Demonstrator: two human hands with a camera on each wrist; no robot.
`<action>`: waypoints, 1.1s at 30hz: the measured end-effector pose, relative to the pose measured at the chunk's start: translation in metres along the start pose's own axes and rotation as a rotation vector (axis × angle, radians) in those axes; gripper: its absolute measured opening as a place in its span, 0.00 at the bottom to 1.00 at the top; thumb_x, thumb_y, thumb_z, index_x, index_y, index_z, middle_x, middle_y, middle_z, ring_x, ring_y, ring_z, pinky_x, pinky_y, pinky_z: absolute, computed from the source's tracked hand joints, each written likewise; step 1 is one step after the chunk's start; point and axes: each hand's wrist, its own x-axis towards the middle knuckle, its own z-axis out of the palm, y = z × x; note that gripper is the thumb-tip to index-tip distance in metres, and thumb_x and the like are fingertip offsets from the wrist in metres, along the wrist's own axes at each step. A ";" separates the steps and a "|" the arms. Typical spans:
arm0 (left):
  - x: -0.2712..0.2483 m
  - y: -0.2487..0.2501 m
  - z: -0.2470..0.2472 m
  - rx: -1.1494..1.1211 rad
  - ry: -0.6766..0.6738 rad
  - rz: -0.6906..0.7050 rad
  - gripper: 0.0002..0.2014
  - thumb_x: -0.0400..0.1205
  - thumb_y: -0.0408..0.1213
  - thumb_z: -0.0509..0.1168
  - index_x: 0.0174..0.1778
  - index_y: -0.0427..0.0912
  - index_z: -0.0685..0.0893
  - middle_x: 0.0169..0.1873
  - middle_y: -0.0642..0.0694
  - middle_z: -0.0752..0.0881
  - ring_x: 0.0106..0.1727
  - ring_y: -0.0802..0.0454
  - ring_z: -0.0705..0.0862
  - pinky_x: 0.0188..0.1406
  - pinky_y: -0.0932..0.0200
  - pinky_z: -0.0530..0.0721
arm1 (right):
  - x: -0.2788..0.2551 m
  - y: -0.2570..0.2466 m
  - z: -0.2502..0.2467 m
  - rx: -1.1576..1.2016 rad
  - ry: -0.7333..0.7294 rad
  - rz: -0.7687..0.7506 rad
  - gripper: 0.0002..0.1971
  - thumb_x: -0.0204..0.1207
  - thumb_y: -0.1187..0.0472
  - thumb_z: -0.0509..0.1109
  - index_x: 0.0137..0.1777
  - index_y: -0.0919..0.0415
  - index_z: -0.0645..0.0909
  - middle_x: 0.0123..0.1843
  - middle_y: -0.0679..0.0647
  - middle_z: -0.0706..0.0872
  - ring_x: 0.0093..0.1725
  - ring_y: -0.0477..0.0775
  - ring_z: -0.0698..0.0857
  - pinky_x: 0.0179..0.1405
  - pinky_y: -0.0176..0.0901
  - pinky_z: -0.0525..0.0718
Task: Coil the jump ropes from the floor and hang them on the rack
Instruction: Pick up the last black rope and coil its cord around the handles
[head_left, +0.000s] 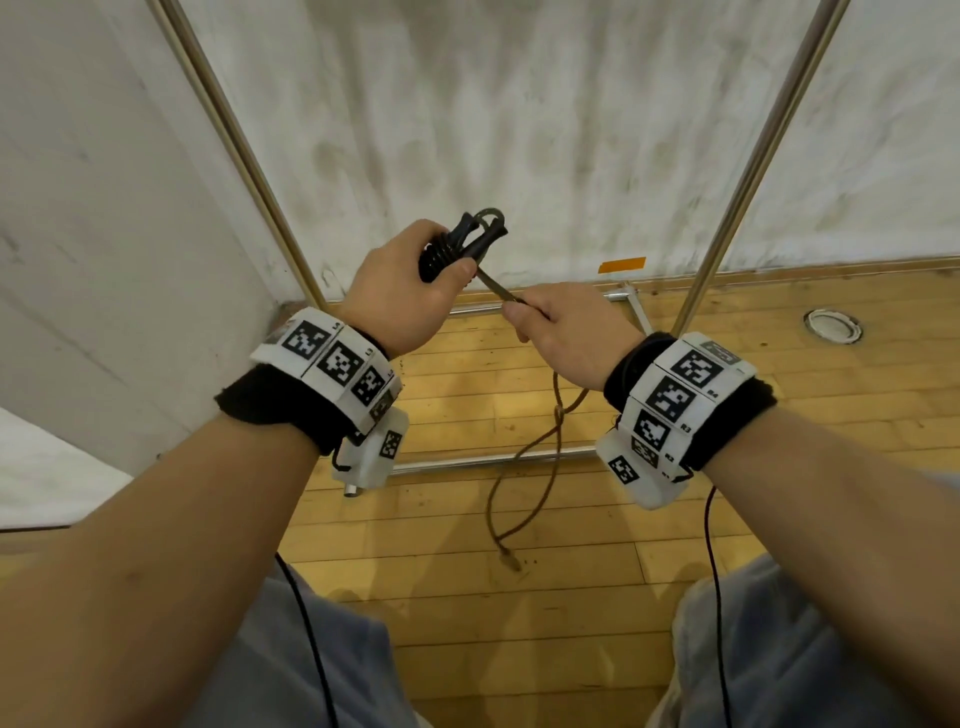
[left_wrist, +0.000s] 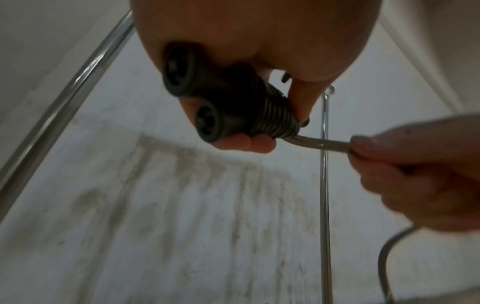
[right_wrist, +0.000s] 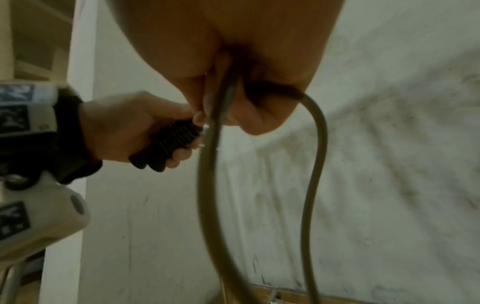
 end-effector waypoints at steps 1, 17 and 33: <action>0.000 -0.003 0.001 0.048 -0.013 0.014 0.15 0.82 0.49 0.64 0.61 0.47 0.78 0.44 0.50 0.84 0.45 0.48 0.84 0.43 0.55 0.80 | 0.000 -0.001 0.000 -0.029 -0.005 -0.014 0.19 0.84 0.49 0.55 0.33 0.56 0.74 0.29 0.49 0.76 0.29 0.48 0.74 0.27 0.40 0.67; 0.004 -0.022 0.020 0.461 -0.106 -0.024 0.16 0.81 0.52 0.64 0.56 0.49 0.67 0.35 0.53 0.75 0.32 0.50 0.78 0.29 0.57 0.73 | -0.008 -0.004 -0.009 -0.286 0.152 0.020 0.23 0.81 0.45 0.59 0.25 0.53 0.70 0.25 0.47 0.72 0.26 0.45 0.71 0.24 0.39 0.60; -0.024 0.008 0.051 0.617 -0.333 0.161 0.24 0.69 0.73 0.60 0.48 0.59 0.75 0.31 0.59 0.80 0.30 0.60 0.77 0.22 0.62 0.69 | -0.003 0.001 -0.017 -0.057 0.230 0.023 0.17 0.82 0.51 0.60 0.37 0.59 0.81 0.28 0.45 0.75 0.29 0.44 0.74 0.28 0.29 0.66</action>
